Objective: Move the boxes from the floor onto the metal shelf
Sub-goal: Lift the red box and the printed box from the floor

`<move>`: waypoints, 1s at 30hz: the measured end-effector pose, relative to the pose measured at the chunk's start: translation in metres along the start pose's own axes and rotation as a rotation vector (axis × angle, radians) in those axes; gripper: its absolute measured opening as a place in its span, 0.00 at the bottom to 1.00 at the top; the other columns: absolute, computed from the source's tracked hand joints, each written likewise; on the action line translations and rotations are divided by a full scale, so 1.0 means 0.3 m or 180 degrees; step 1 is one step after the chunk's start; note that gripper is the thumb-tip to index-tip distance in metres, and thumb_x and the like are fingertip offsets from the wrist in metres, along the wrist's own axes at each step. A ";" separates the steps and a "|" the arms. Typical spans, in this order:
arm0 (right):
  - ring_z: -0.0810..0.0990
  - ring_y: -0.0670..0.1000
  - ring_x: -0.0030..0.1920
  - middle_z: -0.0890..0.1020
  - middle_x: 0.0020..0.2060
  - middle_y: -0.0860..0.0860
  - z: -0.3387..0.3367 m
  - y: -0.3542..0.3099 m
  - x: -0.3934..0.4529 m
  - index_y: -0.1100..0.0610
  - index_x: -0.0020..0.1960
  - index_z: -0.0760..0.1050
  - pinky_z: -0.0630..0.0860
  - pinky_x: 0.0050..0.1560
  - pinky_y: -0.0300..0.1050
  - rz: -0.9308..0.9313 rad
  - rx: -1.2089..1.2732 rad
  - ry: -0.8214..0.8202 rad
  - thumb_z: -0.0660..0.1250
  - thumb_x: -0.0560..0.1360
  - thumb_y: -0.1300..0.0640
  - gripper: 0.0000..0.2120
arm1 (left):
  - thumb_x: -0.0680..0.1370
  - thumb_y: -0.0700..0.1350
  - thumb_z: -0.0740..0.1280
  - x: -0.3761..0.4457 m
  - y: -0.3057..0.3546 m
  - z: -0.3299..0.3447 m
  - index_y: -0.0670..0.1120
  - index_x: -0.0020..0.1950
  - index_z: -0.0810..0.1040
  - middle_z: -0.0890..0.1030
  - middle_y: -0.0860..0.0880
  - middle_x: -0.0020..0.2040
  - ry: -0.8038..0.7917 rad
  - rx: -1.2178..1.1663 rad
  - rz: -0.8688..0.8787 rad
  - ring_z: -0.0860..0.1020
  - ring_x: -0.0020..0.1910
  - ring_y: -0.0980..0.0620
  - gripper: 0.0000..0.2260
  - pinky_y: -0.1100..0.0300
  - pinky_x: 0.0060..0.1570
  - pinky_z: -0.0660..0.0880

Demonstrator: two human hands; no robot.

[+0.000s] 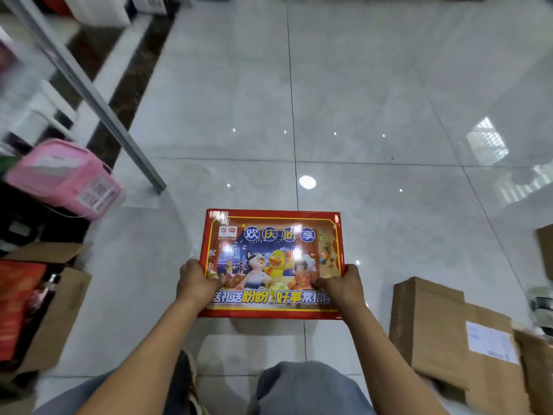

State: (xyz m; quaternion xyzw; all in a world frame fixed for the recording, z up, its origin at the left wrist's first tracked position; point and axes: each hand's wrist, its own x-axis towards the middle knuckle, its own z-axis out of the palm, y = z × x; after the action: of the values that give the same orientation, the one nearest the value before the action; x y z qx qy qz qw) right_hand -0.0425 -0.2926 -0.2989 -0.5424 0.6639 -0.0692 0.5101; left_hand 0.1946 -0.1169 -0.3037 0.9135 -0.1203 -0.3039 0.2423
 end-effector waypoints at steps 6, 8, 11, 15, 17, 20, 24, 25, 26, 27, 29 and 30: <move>0.82 0.56 0.46 0.82 0.49 0.53 -0.074 -0.171 -0.197 0.57 0.58 0.71 0.80 0.51 0.55 -0.0480 0.0534 0.0066 0.81 0.57 0.54 0.33 | 0.67 0.44 0.77 -0.255 0.215 -0.325 0.42 0.56 0.69 0.72 0.41 0.56 0.0831 -0.0017 0.0558 0.77 0.53 0.40 0.24 0.52 0.52 0.73; 0.82 0.56 0.47 0.82 0.49 0.52 -0.104 -0.262 -0.286 0.55 0.58 0.71 0.80 0.52 0.57 -0.0691 0.0730 0.0034 0.81 0.56 0.52 0.34 | 0.67 0.43 0.77 -0.345 0.269 -0.456 0.43 0.55 0.69 0.73 0.42 0.55 0.1078 -0.0106 0.0753 0.76 0.53 0.41 0.23 0.53 0.51 0.72; 0.83 0.55 0.47 0.83 0.50 0.52 -0.149 -0.401 -0.421 0.54 0.59 0.71 0.80 0.52 0.58 -0.1068 0.0999 -0.0040 0.81 0.53 0.48 0.37 | 0.67 0.43 0.77 -0.488 0.334 -0.648 0.45 0.54 0.68 0.72 0.45 0.52 0.1457 -0.0215 0.1040 0.75 0.53 0.42 0.22 0.52 0.51 0.73; 0.82 0.55 0.48 0.82 0.50 0.51 -0.218 -0.576 -0.643 0.54 0.61 0.70 0.79 0.52 0.55 -0.1653 0.1321 -0.0164 0.82 0.60 0.53 0.34 | 0.67 0.46 0.77 -0.720 0.394 -0.907 0.46 0.56 0.69 0.72 0.46 0.54 0.2118 -0.0119 0.1238 0.76 0.53 0.43 0.23 0.53 0.49 0.72; 0.82 0.54 0.48 0.82 0.50 0.51 -0.232 -0.659 -0.755 0.53 0.60 0.70 0.79 0.52 0.55 -0.1879 0.1494 -0.0275 0.82 0.60 0.53 0.33 | 0.68 0.47 0.76 -0.835 0.414 -1.039 0.46 0.57 0.69 0.73 0.46 0.56 0.2336 -0.0085 0.1238 0.76 0.53 0.43 0.24 0.54 0.47 0.71; 0.82 0.53 0.49 0.82 0.50 0.50 -0.232 -0.780 -0.938 0.50 0.57 0.69 0.79 0.52 0.55 -0.2200 0.1722 -0.0499 0.82 0.60 0.55 0.31 | 0.69 0.47 0.76 -0.999 0.429 -1.227 0.44 0.61 0.68 0.72 0.44 0.59 0.2771 -0.0011 0.1313 0.75 0.57 0.42 0.26 0.53 0.53 0.70; 0.81 0.53 0.48 0.81 0.50 0.50 -0.227 -0.925 -1.180 0.51 0.57 0.70 0.78 0.52 0.52 -0.2624 0.1920 -0.0737 0.82 0.61 0.55 0.30 | 0.72 0.43 0.73 -1.182 0.403 -1.435 0.44 0.68 0.63 0.69 0.43 0.64 0.3204 -0.0081 0.1415 0.73 0.62 0.41 0.29 0.50 0.60 0.70; 0.81 0.52 0.48 0.81 0.49 0.50 -0.226 -0.956 -1.238 0.51 0.57 0.70 0.77 0.51 0.50 -0.2726 0.1960 -0.0764 0.82 0.61 0.55 0.30 | 0.73 0.43 0.73 -1.230 0.392 -1.485 0.44 0.69 0.62 0.69 0.42 0.65 0.3297 -0.0101 0.1410 0.73 0.62 0.41 0.29 0.50 0.60 0.70; 0.81 0.52 0.48 0.81 0.49 0.50 -0.228 -0.987 -1.289 0.52 0.57 0.70 0.77 0.50 0.48 -0.2821 0.1985 -0.0792 0.82 0.61 0.55 0.30 | 0.73 0.42 0.72 -1.268 0.382 -1.527 0.44 0.70 0.62 0.68 0.43 0.65 0.3385 -0.0110 0.1413 0.73 0.62 0.41 0.29 0.51 0.60 0.69; 0.81 0.52 0.47 0.81 0.49 0.50 -0.228 -1.019 -1.346 0.52 0.58 0.71 0.76 0.49 0.46 -0.2926 0.2014 -0.0844 0.82 0.61 0.56 0.30 | 0.73 0.42 0.72 -1.310 0.365 -1.573 0.45 0.70 0.61 0.68 0.43 0.66 0.3493 -0.0112 0.1428 0.72 0.62 0.41 0.29 0.51 0.60 0.69; 0.80 0.51 0.47 0.81 0.49 0.49 -0.223 -1.070 -1.450 0.54 0.61 0.71 0.74 0.49 0.44 -0.3115 0.2029 -0.0965 0.81 0.62 0.57 0.31 | 0.74 0.42 0.71 -1.374 0.327 -1.649 0.46 0.72 0.60 0.68 0.44 0.67 0.3625 -0.0171 0.1414 0.72 0.63 0.43 0.30 0.52 0.61 0.69; 0.80 0.51 0.47 0.80 0.49 0.49 -0.215 -1.092 -1.495 0.55 0.62 0.70 0.74 0.49 0.44 -0.3200 0.2017 -0.1017 0.81 0.63 0.57 0.32 | 0.75 0.41 0.70 -1.396 0.305 -1.680 0.46 0.72 0.59 0.67 0.44 0.67 0.3656 -0.0224 0.1388 0.72 0.63 0.44 0.30 0.53 0.61 0.69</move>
State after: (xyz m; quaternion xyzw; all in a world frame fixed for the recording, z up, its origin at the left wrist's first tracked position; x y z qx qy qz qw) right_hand 0.0730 -0.0994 0.2129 -0.6148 0.1894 -0.4130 0.6446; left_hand 0.1678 0.1449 0.3034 0.8771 -0.1445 0.2894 0.3550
